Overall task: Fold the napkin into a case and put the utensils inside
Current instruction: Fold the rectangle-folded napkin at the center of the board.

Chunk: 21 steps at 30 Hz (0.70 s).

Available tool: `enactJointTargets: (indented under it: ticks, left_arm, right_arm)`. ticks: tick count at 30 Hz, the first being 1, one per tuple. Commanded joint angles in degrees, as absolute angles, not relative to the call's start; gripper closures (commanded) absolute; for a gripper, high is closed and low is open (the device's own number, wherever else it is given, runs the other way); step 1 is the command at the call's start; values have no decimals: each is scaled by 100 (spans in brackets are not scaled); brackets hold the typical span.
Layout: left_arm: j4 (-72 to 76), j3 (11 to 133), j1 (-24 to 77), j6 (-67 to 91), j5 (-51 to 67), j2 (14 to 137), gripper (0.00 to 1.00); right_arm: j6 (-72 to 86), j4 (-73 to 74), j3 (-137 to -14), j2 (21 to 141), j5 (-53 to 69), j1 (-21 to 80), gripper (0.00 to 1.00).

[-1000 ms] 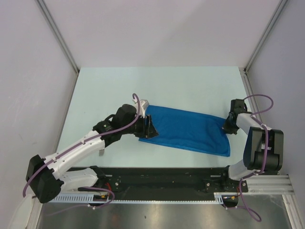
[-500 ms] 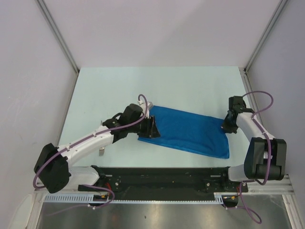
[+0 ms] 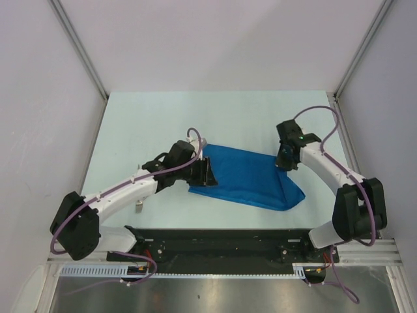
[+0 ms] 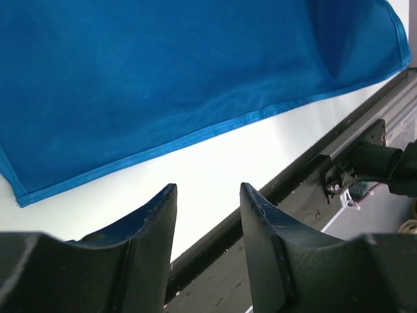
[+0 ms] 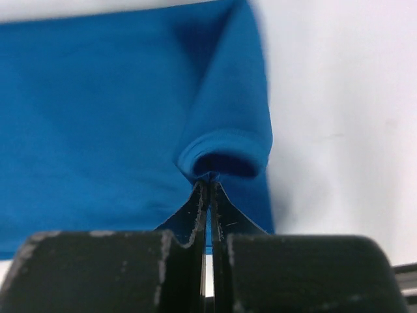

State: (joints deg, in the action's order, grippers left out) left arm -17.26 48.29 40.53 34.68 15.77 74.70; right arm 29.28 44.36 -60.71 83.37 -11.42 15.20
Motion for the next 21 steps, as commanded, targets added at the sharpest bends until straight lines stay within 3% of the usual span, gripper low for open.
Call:
enactJointTargets:
  ticks: [1,12,21]
  left_arm:
    - [-1626,4737,3771,3603,1538,7401,52]
    - [-1907,4316,2778,3621,1503,6733,52]
    - [-2065,4061,2330,3604,1494,6381,53]
  right_arm:
    - [3427,4518,-6757,8849,-1187,2214,100]
    - [4428,4210,-8488,10703,-739,3295,100]
    - [5168,3674,-8912,11259,-668,3559,100]
